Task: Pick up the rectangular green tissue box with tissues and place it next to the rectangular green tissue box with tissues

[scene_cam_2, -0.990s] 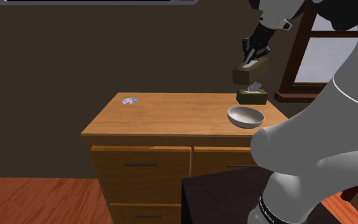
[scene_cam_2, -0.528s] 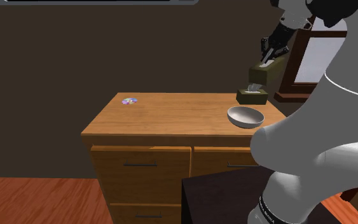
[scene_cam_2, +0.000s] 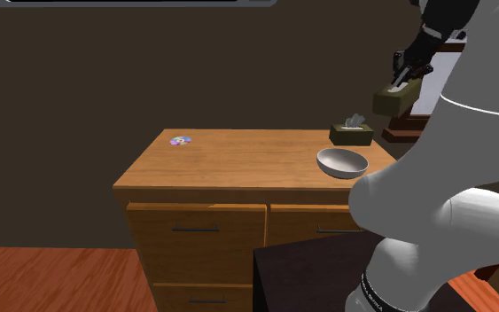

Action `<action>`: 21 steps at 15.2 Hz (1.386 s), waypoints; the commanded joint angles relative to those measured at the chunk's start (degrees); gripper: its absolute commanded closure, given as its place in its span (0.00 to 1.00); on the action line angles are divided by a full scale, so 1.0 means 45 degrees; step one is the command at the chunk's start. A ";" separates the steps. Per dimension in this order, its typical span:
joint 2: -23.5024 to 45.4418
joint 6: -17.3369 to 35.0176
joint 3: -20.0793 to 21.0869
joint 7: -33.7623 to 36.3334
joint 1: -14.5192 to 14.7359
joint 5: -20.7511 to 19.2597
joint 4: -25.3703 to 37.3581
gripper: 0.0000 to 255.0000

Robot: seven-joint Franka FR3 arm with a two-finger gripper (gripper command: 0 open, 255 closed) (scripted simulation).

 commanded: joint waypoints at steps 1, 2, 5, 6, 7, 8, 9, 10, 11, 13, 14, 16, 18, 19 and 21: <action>0.0773 -0.0354 -0.0342 -0.0589 -0.0278 0.0226 0.0887 1.00; 0.1132 -0.0561 -0.0484 -0.0835 -0.0426 0.0337 0.1339 1.00; 0.1471 -0.0451 -0.0598 -0.1185 -0.0574 0.0481 0.1438 1.00; 0.1459 -0.0291 -0.0592 -0.1242 -0.0566 0.0496 0.1257 1.00; 0.1451 -0.0131 -0.0586 -0.1299 -0.0559 0.0513 0.1081 1.00; 0.1446 0.0028 -0.0580 -0.1357 -0.0553 0.0532 0.0908 1.00; 0.1443 0.0185 -0.0575 -0.1416 -0.0546 0.0552 0.0739 1.00; 0.1444 0.0341 -0.0569 -0.1476 -0.0540 0.0574 0.0574 1.00; 0.1447 0.0497 -0.0563 -0.1536 -0.0534 0.0597 0.0412 1.00; 0.1463 0.0805 -0.0552 -0.1659 -0.0523 0.0650 0.0099 1.00; 0.1475 0.0957 -0.0547 -0.1721 -0.0518 0.0678 -0.0052 1.00; 0.1507 0.1259 -0.0536 -0.1849 -0.0509 0.0741 -0.0344 1.00; 0.1550 0.1558 -0.0525 -0.1979 -0.0501 0.0810 -0.0623 1.00; 0.1576 0.1706 -0.0519 -0.2046 -0.0497 0.0847 -0.0758 1.00; 0.1635 0.1999 -0.0507 -0.2183 -0.0490 0.0927 -0.1018 1.00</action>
